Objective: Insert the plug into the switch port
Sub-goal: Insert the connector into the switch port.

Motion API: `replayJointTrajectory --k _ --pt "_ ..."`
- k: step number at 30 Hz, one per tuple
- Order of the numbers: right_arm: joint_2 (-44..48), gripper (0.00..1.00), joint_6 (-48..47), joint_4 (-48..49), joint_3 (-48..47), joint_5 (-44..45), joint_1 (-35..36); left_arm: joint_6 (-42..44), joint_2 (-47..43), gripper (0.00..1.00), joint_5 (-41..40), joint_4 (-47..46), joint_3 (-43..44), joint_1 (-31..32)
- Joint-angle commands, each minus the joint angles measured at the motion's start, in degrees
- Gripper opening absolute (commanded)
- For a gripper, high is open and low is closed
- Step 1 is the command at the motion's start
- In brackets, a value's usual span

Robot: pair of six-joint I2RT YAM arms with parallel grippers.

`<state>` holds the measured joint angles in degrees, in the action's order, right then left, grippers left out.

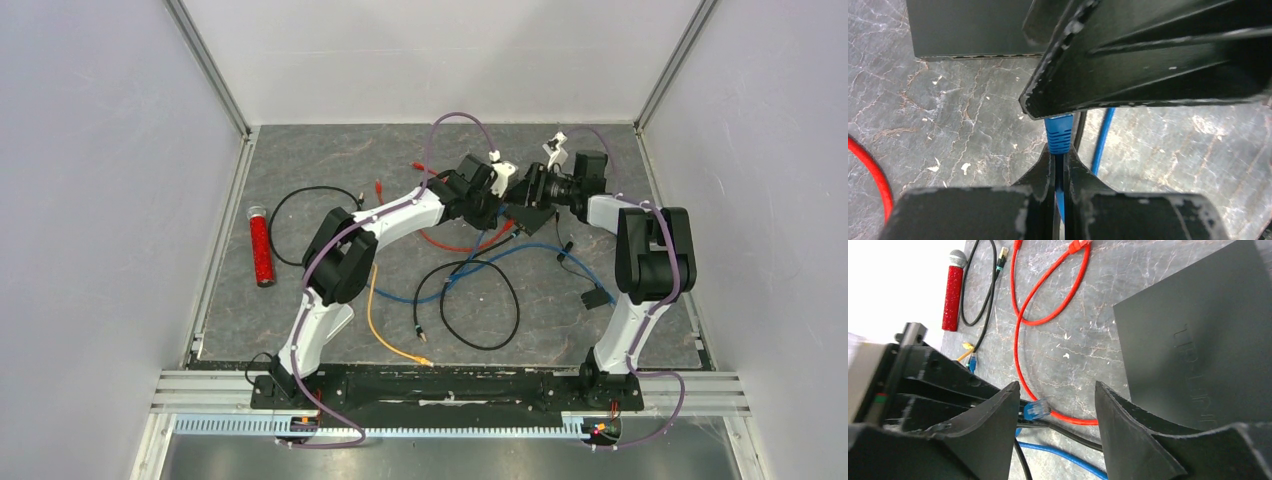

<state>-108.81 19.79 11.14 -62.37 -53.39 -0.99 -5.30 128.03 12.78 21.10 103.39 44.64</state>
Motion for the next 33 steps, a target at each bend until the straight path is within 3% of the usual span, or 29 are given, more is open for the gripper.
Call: replayJointTrajectory --k 1,5,10,14,16,20,26,33 --pt "2.36 0.57 0.77 1.73 1.11 -2.40 0.27 -0.44 -5.80 0.02 3.47 -4.18 -1.76 0.01" --pt "3.21 0.43 4.28 6.94 3.24 -4.39 0.58 -1.45 -7.78 0.02 4.34 -6.60 -4.58 -0.02" --pt "4.66 0.02 21.67 31.06 11.94 -7.48 0.55 -1.66 -8.46 0.05 3.73 -6.27 -5.16 -0.02" --pt "3.37 0.00 37.92 52.68 16.72 -7.81 0.44 -1.48 -9.17 0.16 2.34 -6.38 -6.04 0.00" --pt "2.51 0.00 41.93 57.26 17.40 -7.57 0.47 -1.30 -9.66 0.22 1.88 -6.51 -6.73 -0.04" --pt "2.68 0.00 38.38 52.10 17.37 -6.07 0.42 -0.62 -10.89 0.31 1.52 -7.48 -8.73 0.01" --pt "3.79 0.00 29.32 37.60 16.00 -3.53 0.47 0.96 -12.95 0.35 1.80 -10.59 -11.69 0.01" --pt "3.70 0.00 28.20 35.05 15.70 -2.52 0.32 2.92 -14.56 0.39 0.87 -12.81 -13.91 -0.04"
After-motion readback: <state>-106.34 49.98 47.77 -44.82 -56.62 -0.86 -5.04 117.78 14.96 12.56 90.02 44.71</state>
